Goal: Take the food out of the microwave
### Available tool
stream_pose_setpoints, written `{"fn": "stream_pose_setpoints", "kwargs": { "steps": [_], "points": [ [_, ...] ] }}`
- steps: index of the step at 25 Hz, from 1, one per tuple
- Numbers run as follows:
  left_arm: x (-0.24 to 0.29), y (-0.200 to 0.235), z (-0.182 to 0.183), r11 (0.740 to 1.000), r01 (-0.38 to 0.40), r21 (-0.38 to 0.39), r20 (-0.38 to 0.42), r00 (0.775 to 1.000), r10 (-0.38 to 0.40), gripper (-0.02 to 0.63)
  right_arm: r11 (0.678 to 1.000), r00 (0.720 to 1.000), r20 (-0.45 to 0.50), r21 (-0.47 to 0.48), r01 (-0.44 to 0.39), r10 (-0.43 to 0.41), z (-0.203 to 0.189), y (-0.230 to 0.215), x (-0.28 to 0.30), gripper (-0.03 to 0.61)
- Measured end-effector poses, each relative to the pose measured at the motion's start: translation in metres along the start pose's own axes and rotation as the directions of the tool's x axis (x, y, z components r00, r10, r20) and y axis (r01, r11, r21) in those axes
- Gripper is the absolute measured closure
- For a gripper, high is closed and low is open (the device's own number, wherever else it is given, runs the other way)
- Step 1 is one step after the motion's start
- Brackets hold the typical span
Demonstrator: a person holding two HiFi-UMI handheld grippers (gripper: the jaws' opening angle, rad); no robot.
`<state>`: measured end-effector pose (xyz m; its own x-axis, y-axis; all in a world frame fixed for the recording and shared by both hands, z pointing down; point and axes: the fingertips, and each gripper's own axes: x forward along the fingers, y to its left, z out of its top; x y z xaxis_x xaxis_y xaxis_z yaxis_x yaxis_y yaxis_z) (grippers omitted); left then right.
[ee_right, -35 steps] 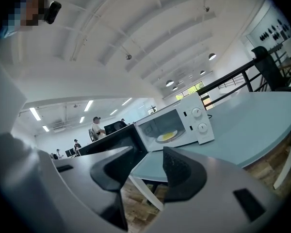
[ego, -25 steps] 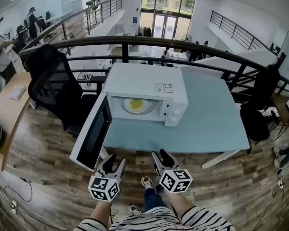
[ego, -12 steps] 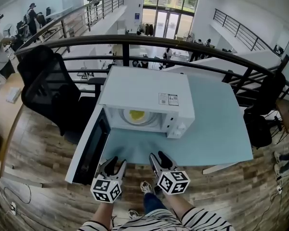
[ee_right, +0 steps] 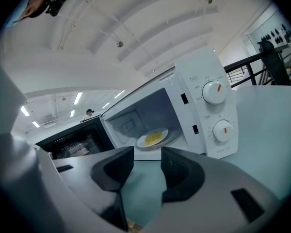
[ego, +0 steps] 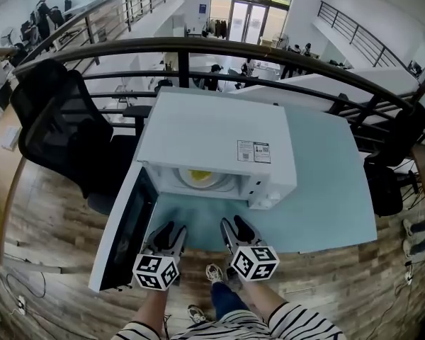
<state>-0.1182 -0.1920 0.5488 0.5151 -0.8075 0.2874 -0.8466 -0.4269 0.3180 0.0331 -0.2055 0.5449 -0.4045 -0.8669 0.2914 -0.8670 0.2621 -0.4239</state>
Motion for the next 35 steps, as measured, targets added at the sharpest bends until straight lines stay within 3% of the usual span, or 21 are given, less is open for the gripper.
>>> {"fn": "stream_pose_setpoints", "kwargs": {
  "steps": [26, 35],
  "points": [
    [0.116, 0.046, 0.018, 0.999, -0.038, 0.015, -0.034, 0.999, 0.039, 0.463, 1.000, 1.000, -0.016, -0.008, 0.001, -0.001, 0.014, -0.031, 0.115, 0.394],
    [0.139, 0.065, 0.028, 0.999, -0.046, 0.008, -0.021, 0.999, 0.046, 0.463, 0.998, 0.998, -0.009, 0.019, 0.060, -0.060, 0.014, -0.035, 0.139, 0.394]
  ]
}}
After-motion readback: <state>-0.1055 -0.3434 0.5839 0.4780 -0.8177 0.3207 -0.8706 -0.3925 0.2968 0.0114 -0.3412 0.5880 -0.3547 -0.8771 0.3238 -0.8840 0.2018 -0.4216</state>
